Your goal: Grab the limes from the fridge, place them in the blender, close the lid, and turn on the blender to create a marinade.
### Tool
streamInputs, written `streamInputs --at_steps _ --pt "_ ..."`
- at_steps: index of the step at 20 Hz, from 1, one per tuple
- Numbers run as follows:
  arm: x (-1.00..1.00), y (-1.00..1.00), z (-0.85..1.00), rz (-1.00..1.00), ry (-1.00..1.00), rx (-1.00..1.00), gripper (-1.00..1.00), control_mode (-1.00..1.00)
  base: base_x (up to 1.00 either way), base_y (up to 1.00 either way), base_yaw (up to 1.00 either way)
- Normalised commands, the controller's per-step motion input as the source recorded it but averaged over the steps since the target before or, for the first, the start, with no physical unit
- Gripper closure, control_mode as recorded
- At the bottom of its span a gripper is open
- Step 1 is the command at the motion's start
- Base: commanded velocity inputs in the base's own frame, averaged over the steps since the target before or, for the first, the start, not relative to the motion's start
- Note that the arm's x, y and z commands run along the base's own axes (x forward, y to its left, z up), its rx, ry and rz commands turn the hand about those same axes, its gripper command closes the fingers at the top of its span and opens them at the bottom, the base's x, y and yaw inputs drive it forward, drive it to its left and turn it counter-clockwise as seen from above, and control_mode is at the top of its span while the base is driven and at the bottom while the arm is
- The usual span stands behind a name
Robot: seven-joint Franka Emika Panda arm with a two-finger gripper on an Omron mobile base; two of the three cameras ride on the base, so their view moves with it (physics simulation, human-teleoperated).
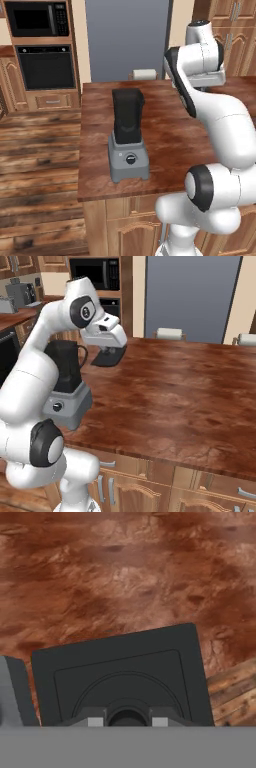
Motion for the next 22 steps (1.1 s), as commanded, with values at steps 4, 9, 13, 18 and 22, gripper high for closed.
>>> streamInputs --at_steps 4,9,13,18,22 --pt "0.0 0.06 0.18 0.0 -0.02 0.14 1.0 -1.0 0.0 0.0 0.0" --pt "0.0 0.17 0.0 0.0 -0.07 0.14 1.0 -1.0 0.0 0.0 0.0" --pt "0.0 0.61 0.18 0.0 -0.11 0.03 1.0 -1.0 0.0 0.0 0.0" --pt "0.0 0.7 0.56 0.0 -0.01 0.0 1.0 -1.0 0.0 0.0 0.0" --pt "0.0 0.59 0.54 0.0 0.0 0.02 1.0 -1.0 0.0 0.0 0.0"
